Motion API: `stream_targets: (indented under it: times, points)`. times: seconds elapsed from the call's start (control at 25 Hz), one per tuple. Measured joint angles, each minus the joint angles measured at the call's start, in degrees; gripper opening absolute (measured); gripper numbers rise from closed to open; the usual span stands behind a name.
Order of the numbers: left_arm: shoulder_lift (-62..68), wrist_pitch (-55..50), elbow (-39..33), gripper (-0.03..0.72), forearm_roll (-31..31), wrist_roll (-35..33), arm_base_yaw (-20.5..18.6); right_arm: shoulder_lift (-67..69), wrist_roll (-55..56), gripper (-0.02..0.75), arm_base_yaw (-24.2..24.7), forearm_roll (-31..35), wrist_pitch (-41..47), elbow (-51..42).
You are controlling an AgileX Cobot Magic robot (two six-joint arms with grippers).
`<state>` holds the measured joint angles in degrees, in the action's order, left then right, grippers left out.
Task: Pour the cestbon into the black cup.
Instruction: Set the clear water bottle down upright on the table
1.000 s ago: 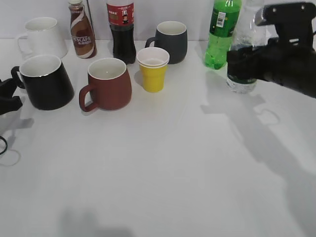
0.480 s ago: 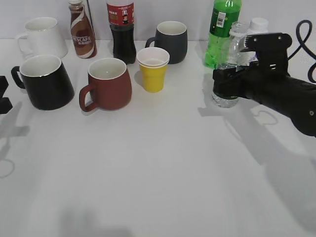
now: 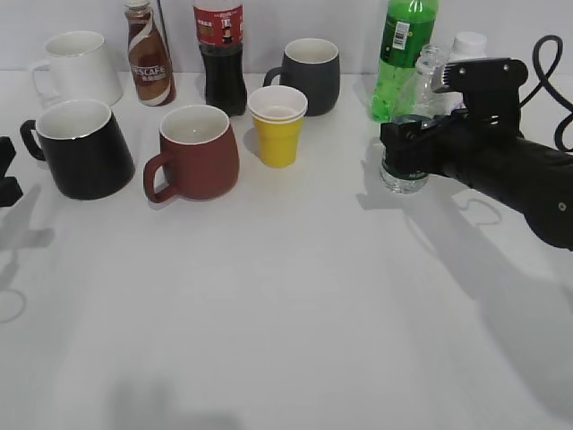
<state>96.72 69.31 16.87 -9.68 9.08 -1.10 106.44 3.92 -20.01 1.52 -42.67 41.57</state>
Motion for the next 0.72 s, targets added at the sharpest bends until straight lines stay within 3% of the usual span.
stream_targets:
  times: [0.32,0.6,0.72]
  points:
    - [-0.49,0.00,0.00,0.244,-1.54,0.00,0.00,-0.73,0.10,0.589,0.00,0.02,-1.04,0.00]
    - [-5.80,-0.29,-0.04,0.244,-1.98,-0.04,0.00,-9.49,-1.29,0.589,0.00,0.01,-0.98,0.00]
    - [-11.41,-5.05,-0.04,0.244,-2.36,0.02,0.00,-15.13,-2.16,0.589,0.00,-0.05,3.75,0.36]
